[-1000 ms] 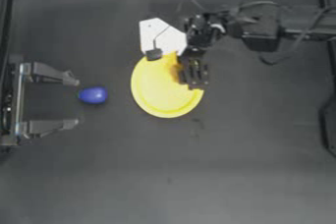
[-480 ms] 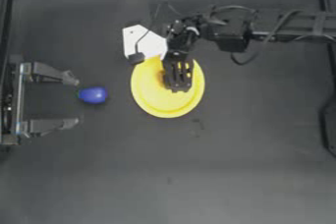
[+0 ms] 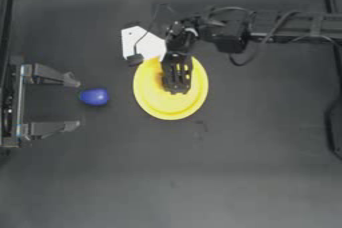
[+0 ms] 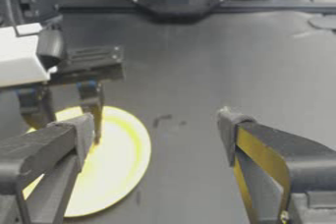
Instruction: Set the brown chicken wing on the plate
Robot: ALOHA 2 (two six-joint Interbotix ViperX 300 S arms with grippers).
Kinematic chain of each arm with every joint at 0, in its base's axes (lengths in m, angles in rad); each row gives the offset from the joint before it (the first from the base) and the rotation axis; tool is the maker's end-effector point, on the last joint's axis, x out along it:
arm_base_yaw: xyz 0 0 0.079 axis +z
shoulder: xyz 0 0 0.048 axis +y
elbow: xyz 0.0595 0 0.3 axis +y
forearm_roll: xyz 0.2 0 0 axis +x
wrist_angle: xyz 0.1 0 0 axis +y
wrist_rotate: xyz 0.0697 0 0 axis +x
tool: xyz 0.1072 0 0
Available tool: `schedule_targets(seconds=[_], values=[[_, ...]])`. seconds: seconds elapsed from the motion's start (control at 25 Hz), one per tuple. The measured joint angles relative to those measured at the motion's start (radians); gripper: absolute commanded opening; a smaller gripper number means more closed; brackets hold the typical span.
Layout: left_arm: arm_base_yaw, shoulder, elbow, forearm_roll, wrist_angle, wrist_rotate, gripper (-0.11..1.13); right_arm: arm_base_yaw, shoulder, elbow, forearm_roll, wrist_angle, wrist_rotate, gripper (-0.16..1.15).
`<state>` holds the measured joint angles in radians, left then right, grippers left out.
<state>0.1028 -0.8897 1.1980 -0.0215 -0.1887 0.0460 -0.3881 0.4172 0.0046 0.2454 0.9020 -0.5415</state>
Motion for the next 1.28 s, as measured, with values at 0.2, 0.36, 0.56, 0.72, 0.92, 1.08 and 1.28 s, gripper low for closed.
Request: schedule_targets(seconds=[0.2, 0.36, 0.56, 0.72, 0.92, 1.08, 1.28], values=[[0.0, 0.0, 0.006, -0.003, 0.0, -0.002, 1.03, -0.005, 0.031, -0.017, 0.026, 0.021, -0.005, 0.76], [0.0, -0.003, 0.009, -0.006, 0.0, -0.002, 1.03, -0.017, 0.032, -0.018, 0.064, 0.052, -0.014, 0.96], [0.0, -0.003, 0.011, -0.006, 0.0, -0.002, 1.03, -0.038, 0.032, -0.029, 0.115, 0.084, -0.008, 1.02], [0.0, -0.003, 0.011, -0.006, 0.0, -0.002, 1.03, -0.046, 0.032, -0.055, 0.117, 0.112, -0.008, 1.02], [0.0, -0.006, 0.011, -0.006, 0.0, -0.002, 1.03, -0.048, 0.032, -0.083, 0.107, 0.135, -0.003, 1.02], [0.008, -0.011, 0.011, -0.008, 0.0, -0.002, 1.03, -0.048, 0.031, -0.089, 0.078, 0.146, 0.029, 1.02], [0.014, -0.009, 0.011, -0.006, 0.0, -0.002, 1.03, -0.032, 0.025, -0.091, 0.032, 0.153, 0.075, 1.02]])
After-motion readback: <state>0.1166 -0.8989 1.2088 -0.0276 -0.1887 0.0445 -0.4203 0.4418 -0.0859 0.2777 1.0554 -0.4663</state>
